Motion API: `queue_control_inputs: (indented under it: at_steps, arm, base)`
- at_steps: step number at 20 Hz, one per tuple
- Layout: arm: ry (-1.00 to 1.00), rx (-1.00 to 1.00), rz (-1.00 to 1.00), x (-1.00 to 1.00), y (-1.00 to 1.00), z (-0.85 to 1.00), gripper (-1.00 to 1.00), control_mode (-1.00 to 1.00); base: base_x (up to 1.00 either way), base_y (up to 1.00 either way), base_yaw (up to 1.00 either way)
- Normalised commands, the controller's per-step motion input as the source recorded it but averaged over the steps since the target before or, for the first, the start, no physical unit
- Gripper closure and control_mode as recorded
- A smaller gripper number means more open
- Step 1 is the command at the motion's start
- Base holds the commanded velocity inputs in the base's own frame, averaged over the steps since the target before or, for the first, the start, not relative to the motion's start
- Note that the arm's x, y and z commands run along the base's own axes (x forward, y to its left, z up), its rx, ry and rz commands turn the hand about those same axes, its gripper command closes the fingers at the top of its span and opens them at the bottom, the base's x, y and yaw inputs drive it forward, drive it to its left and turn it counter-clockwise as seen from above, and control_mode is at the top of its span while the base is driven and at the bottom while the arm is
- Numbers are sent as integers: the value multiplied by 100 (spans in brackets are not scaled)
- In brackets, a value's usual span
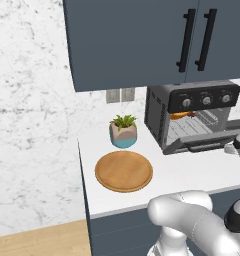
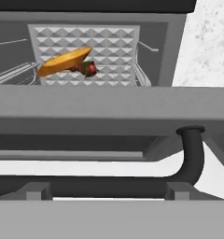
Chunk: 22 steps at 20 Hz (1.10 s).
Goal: Pick up the kebab skewer and baguette bread, and place them inside the toaster oven. Close the toaster oven door and start by setting the timer.
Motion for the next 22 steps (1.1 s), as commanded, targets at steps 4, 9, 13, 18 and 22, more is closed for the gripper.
queue_control_inputs:
  at_steps: [4, 9, 13, 18, 22]
  arm:
    - [0, 0, 0, 34, 20, 3, -100, -100]
    - [0, 0, 0, 36, 23, 0, -100, -100]
    - [0, 0, 0, 35, 24, 0, -100, -100]
    - [0, 0, 0, 32, 25, 0, -100, -100]
    - [0, 0, 0, 32, 26, 0, -100, -100]
  base:
    - [0, 0, 0]
    - [0, 0, 0]
    - [0, 0, 0]
    - [0, 0, 0]
    - [0, 0, 0]
